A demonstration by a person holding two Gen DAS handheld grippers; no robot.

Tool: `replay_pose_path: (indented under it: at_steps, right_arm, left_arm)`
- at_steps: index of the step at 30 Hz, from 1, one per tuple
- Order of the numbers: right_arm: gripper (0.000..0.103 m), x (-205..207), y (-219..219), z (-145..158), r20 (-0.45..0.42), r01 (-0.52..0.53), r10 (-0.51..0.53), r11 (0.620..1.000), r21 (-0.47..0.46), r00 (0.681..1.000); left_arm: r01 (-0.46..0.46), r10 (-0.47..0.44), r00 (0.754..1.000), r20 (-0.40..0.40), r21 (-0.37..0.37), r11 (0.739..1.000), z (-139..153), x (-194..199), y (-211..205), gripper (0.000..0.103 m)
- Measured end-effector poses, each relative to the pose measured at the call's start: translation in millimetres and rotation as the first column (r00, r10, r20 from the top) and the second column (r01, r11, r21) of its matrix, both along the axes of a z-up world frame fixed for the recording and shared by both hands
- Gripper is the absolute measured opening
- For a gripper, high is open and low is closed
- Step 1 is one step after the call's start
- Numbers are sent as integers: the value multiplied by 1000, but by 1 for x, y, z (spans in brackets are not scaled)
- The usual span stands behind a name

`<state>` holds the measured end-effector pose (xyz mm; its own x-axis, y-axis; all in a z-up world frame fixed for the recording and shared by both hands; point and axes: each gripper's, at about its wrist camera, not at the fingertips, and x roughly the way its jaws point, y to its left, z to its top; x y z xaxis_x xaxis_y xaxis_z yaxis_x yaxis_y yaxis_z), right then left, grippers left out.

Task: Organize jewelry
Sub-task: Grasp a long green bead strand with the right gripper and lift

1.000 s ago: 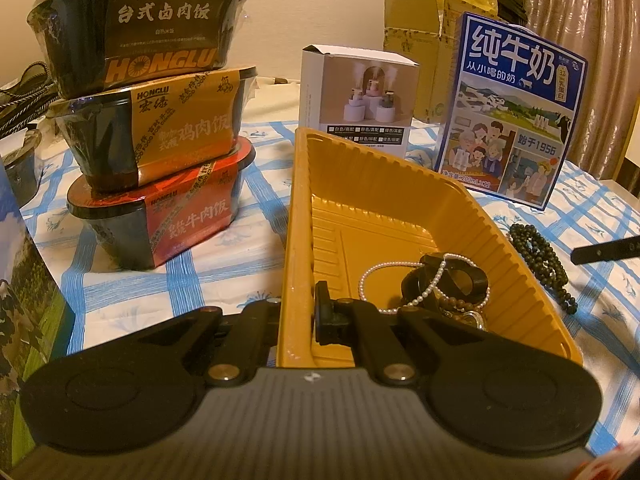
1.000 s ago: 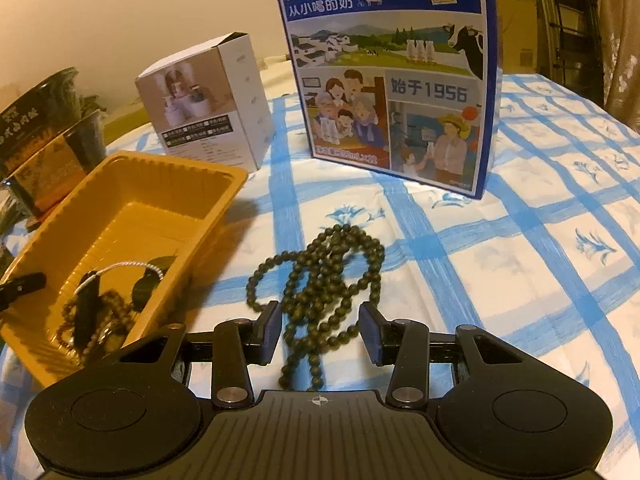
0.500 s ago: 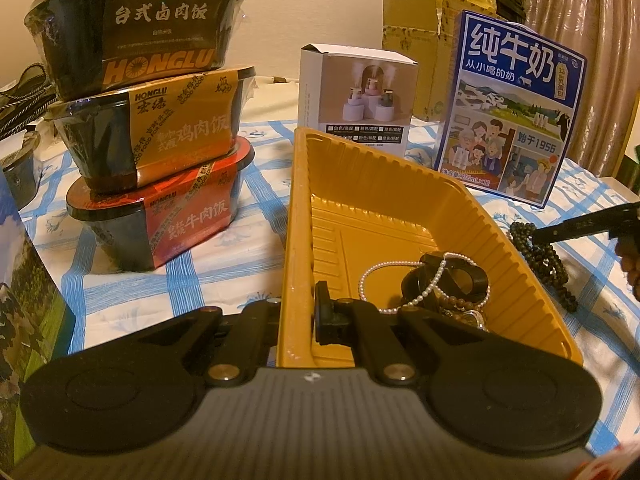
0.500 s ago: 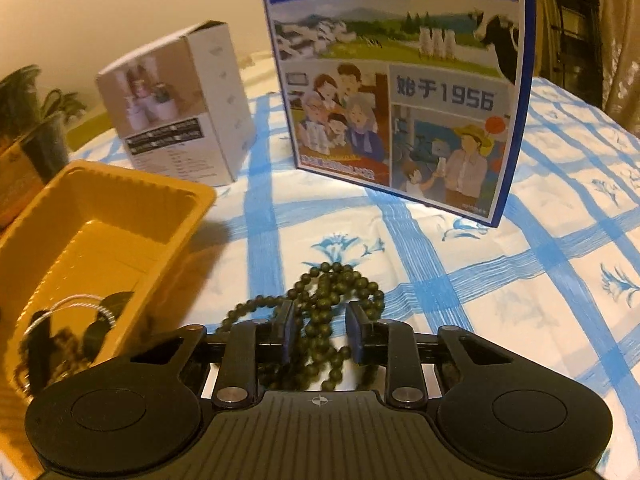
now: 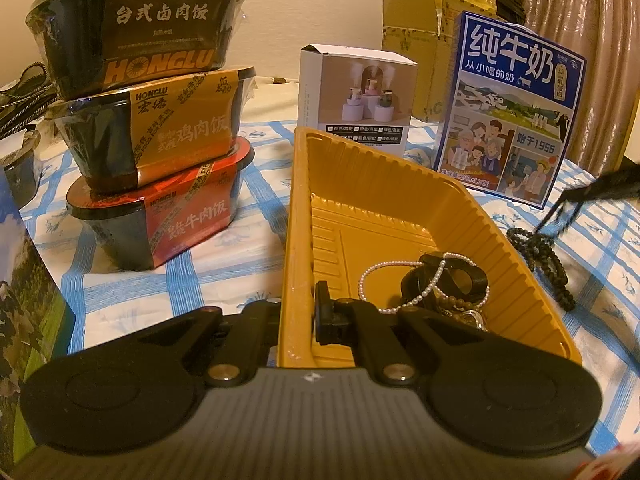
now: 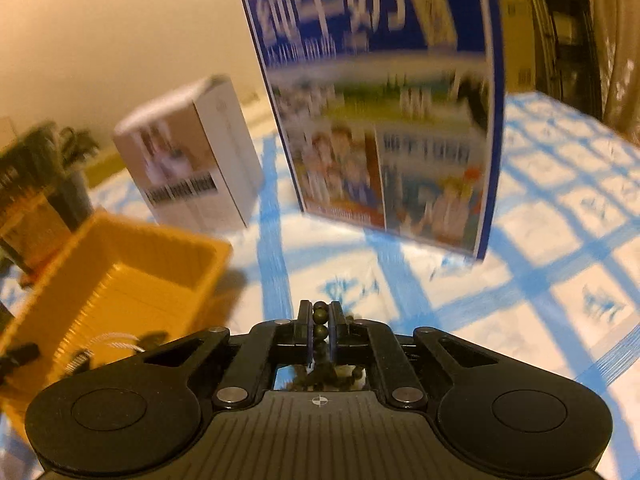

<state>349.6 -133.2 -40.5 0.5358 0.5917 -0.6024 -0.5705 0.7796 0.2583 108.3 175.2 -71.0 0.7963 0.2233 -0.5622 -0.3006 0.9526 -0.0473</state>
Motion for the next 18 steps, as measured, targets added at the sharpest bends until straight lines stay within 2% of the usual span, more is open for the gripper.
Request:
replay_pose_path:
  at_steps: [8, 18]
  right_arm:
    - [7, -24, -26, 92, 160, -35, 26, 998, 55, 987]
    - [7, -51, -37, 200, 285, -93, 82, 995, 22, 955]
  left_arm:
    - [-7, 7, 1000, 0, -7, 1000, 0, 0, 1, 3]
    - [-4, 4, 1000, 0, 3, 1000, 2, 1, 0, 3]
